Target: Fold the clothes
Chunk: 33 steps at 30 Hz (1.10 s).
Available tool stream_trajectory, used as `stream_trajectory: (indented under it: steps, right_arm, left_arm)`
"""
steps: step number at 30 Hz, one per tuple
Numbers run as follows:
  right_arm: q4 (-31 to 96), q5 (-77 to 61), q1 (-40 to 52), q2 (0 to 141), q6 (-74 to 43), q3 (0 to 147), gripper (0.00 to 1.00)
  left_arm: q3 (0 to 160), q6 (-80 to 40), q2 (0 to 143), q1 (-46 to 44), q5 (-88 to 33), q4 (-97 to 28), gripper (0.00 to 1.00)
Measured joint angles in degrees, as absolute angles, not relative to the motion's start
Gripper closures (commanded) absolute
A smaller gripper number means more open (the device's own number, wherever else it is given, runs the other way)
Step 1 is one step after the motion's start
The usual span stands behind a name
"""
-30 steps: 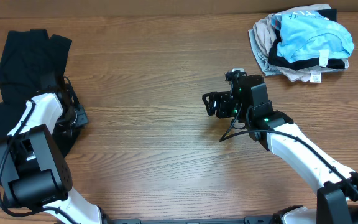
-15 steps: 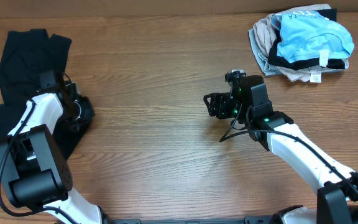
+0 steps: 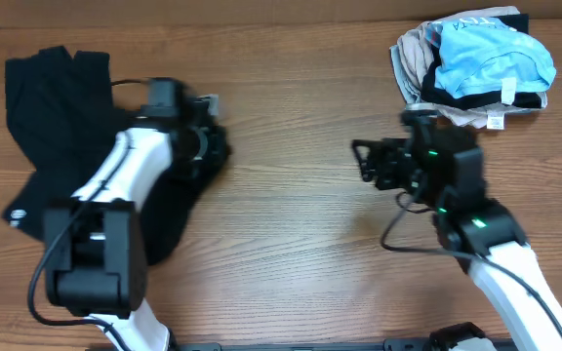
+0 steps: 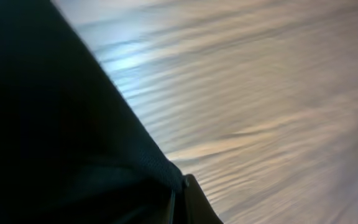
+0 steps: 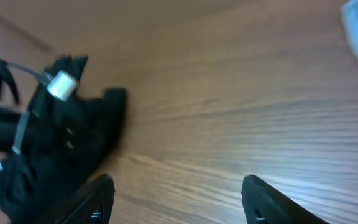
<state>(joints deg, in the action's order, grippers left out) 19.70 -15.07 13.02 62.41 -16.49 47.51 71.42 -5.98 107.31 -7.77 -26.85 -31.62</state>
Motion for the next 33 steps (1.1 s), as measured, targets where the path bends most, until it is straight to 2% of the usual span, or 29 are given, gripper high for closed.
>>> stream_trajectory:
  steps: [7,9,11,12,13,17,21,27,33]
  right_arm:
    - [24.82,-15.03,6.11,51.48,-16.82,47.55,0.30]
    - [25.54,-15.05,4.82,48.93,-17.21,47.55,0.30]
    - [26.26,-15.03,4.10,46.89,-17.58,47.55,0.30]
    - [26.68,-15.05,3.90,46.04,-17.78,47.55,0.30]
    - [27.09,-15.03,3.75,45.23,-17.82,47.57,0.30]
    - [29.02,-15.11,3.75,44.31,-18.00,47.57,0.30]
    - [30.35,-16.36,3.75,45.52,-18.09,47.57,0.30]
    - [28.73,-20.60,4.99,52.64,-18.59,47.57,0.31]
    - [19.90,-23.86,12.86,67.37,-21.08,47.59,0.35]
  left_arm:
    - [71.53,-5.93,107.33,-21.56,-27.49,-23.00,0.93]
    - [71.55,-5.61,107.33,-25.32,-27.42,-19.22,0.73]
    - [71.64,-5.54,107.33,-28.23,-27.22,-16.49,0.39]
    - [71.77,-5.63,107.33,-29.65,-27.11,-15.55,0.16]
    - [71.94,-5.58,107.33,-30.50,-26.92,-15.35,0.00]
    - [75.02,-5.58,107.39,-31.14,-26.13,-18.61,0.00]
    - [82.94,-5.58,107.68,-27.38,-25.80,-29.36,0.00]
    - [95.59,-5.58,107.70,-15.18,-24.16,-44.45,0.00]
    - [98.85,-5.58,107.70,-2.79,-20.88,-49.63,0.00]
